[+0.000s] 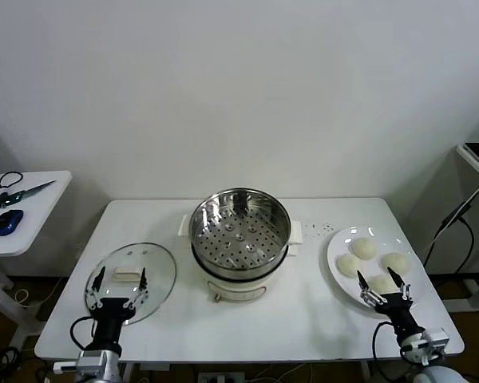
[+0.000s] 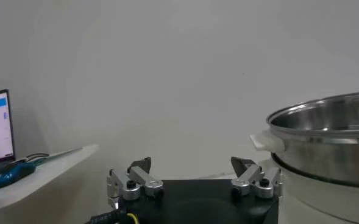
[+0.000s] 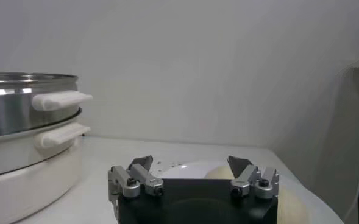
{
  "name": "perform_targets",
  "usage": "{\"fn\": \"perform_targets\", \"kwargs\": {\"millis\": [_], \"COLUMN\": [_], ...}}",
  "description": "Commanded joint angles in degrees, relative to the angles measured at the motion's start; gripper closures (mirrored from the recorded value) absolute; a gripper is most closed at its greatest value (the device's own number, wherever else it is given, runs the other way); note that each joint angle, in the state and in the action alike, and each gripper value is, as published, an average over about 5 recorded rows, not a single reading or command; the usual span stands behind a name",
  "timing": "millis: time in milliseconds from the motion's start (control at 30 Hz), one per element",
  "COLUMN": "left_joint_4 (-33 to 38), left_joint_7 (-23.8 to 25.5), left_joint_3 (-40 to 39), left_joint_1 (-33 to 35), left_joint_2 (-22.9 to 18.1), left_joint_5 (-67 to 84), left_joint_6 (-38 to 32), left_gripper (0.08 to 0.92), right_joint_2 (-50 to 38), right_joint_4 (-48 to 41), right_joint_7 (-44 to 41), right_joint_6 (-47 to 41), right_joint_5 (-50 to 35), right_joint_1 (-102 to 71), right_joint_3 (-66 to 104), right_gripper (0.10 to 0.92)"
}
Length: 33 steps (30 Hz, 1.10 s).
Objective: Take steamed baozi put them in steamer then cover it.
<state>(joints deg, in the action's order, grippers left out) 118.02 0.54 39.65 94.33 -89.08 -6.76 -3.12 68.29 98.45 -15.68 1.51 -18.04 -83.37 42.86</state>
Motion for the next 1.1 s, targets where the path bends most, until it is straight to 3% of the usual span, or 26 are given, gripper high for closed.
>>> {"fn": "perform_targets", "kwargs": {"millis": [33, 233, 500, 667, 800, 1100], "left_joint_4": [0.0, 0.1, 0.0, 0.2, 0.2, 0.1], "left_joint_7": [-0.2, -0.2, -0.7, -1.4, -1.8, -1.8], "left_joint_3": [0.0, -0.3, -0.4, -0.8, -0.8, -0.5], "left_joint_1": [0.1, 0.3, 0.9, 1.9, 2.6, 2.6], "left_joint_2": [0.2, 1.0, 1.3, 1.2, 1.0, 1.3], "left_joint_5": [-0.1, 0.5, 0.6, 0.7, 1.2, 3.8], "left_joint_6": [-0.1, 0.4, 0.1, -0.4, -0.8, -1.2], "left_gripper": [0.177, 0.177, 0.177, 0.177, 0.177, 0.177], "right_joint_2": [-1.2, -16.0, -35.0, -38.4, -39.7, -33.1], "right_joint_4": [0.2, -4.5, -19.8, -29.6, -35.0, -46.7], "right_joint_7": [-0.9, -14.4, -34.0, -42.4, -44.9, -48.1], "right_joint_6": [-1.6, -8.7, -4.7, -1.5, -0.4, 2.4], "right_joint_5": [1.0, 9.3, 19.2, 26.4, 27.4, 31.4], "right_joint_1": [1.7, 9.0, 27.9, 46.4, 60.6, 85.5], "right_joint_3": [0.4, -2.0, -18.1, -34.4, -49.2, -77.9], "right_gripper": [0.203, 0.203, 0.203, 0.203, 0.203, 0.203]}}
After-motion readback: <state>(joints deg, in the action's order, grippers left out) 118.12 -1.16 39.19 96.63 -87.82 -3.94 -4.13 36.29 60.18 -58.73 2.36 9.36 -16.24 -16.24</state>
